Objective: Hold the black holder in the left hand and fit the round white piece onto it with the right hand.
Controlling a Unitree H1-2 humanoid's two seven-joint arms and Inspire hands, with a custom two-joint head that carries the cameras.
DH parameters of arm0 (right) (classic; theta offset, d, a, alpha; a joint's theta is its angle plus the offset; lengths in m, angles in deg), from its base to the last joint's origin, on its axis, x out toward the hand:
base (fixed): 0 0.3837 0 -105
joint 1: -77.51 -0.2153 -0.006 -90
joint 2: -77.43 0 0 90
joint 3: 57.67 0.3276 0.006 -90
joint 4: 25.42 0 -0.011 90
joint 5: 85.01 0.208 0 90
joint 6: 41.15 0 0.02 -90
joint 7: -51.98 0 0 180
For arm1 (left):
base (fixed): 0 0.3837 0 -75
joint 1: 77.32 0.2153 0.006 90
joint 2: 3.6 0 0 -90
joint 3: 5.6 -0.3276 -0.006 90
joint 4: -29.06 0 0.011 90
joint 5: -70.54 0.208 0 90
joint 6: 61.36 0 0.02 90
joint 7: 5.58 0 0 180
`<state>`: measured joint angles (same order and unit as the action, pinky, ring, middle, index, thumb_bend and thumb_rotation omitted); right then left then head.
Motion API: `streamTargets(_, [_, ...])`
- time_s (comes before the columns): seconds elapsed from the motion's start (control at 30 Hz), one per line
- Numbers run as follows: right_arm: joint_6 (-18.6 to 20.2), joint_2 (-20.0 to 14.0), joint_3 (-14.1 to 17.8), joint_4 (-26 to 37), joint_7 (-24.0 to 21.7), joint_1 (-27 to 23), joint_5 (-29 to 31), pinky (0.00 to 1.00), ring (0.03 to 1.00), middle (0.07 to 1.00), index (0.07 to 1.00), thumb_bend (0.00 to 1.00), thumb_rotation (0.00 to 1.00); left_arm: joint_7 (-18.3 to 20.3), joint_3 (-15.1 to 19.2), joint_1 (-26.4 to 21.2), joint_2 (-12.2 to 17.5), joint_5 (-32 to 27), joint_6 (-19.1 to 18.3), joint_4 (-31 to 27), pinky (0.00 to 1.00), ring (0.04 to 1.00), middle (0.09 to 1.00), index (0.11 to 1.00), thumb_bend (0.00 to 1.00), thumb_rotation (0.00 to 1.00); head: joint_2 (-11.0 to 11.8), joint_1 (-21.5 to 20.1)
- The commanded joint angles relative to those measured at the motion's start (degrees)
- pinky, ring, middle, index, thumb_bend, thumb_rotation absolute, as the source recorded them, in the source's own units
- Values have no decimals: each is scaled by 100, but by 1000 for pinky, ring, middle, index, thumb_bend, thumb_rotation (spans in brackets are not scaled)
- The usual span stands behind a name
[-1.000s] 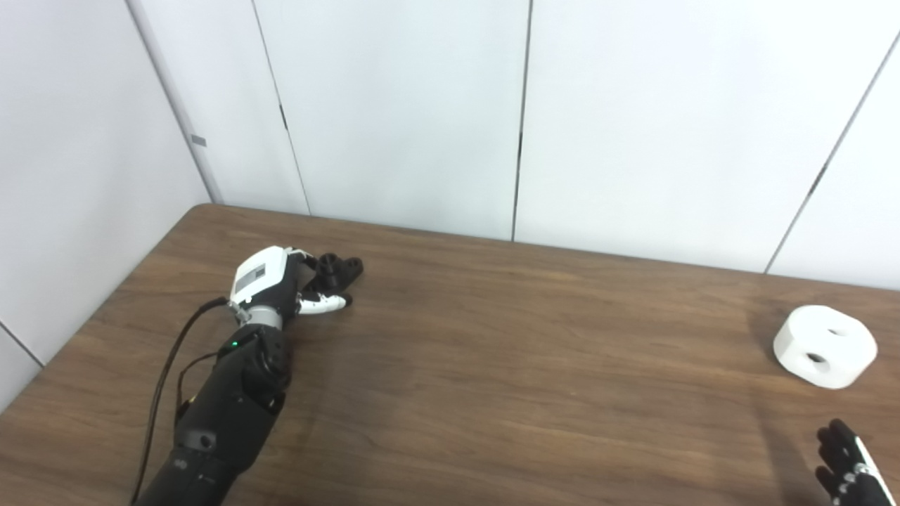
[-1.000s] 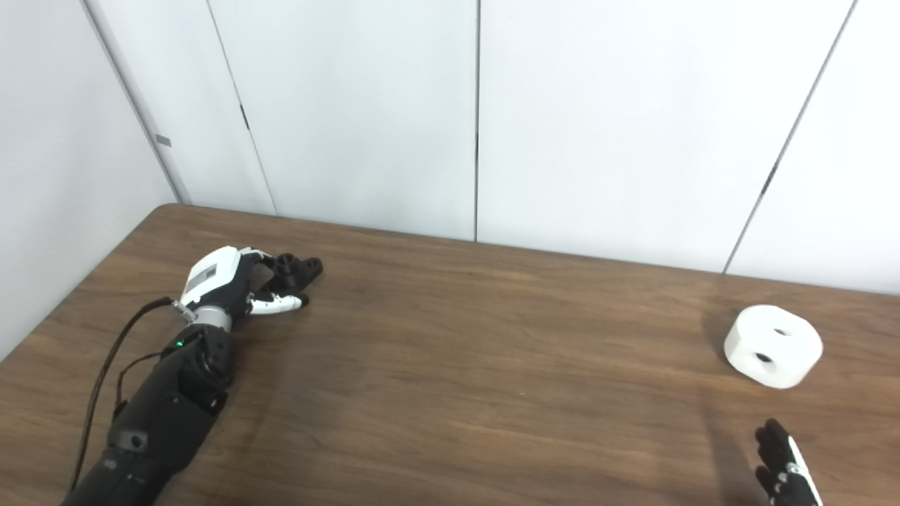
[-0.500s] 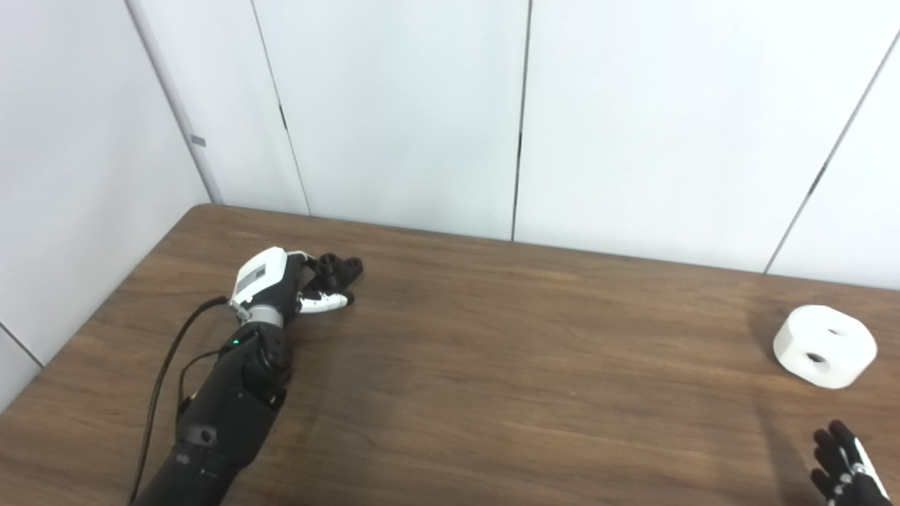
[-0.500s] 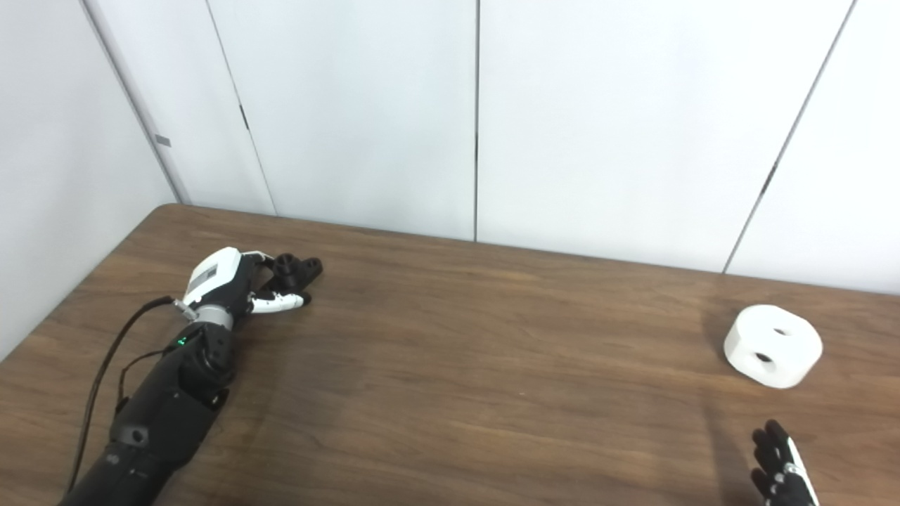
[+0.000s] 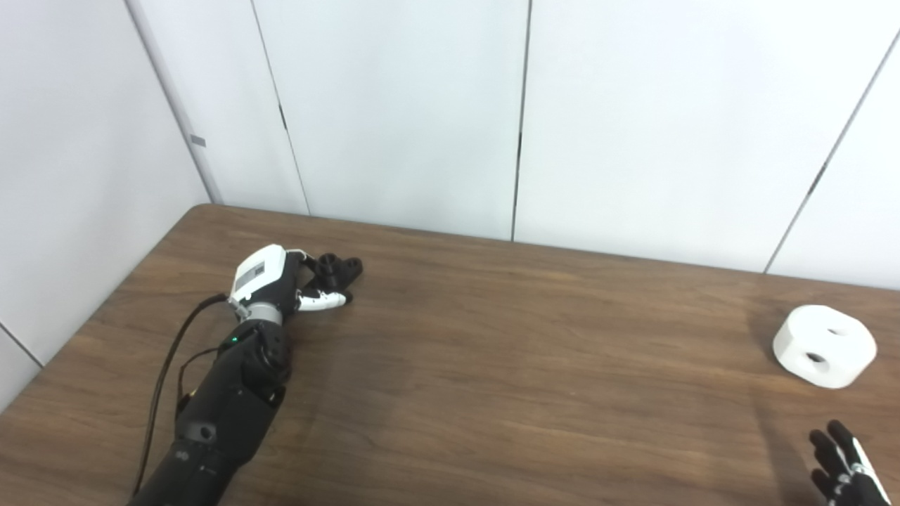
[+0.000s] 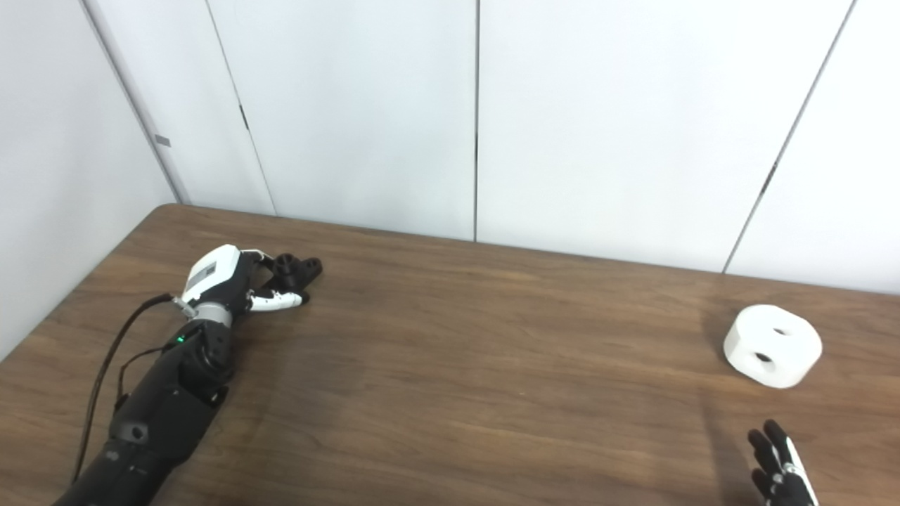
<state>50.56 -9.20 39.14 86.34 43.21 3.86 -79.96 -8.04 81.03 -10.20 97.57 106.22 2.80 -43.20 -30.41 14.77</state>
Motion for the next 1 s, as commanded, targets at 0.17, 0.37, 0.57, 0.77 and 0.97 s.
streamTargets(0.17, [-131,-30,30,257,24,-2,94,1000,1000,972,987,653,1000,-358,53,-265,152,56,76,7,943,935,863,586,711,166,-5,-14])
streamTargets(0.37, [-155,-61,33,282,-12,12,160,1000,1000,979,998,629,1000,-529,107,-260,74,-70,248,34,965,920,847,489,524,58,-16,-34])
streamTargets(0.57, [-172,-100,38,273,-23,36,179,1000,1000,975,1000,637,1000,-622,111,-282,32,-196,329,97,966,914,840,487,518,44,-27,-45])
streamTargets(0.77, [-122,-98,41,314,2,52,180,1000,1000,971,997,638,1000,-613,128,-269,3,-258,347,82,966,919,835,486,518,41,-42,-51])
streamTargets(0.97, [-138,-98,27,295,7,40,132,1000,1000,973,998,643,1000,-586,63,-223,27,-238,453,42,982,907,815,487,518,41,-43,-49])
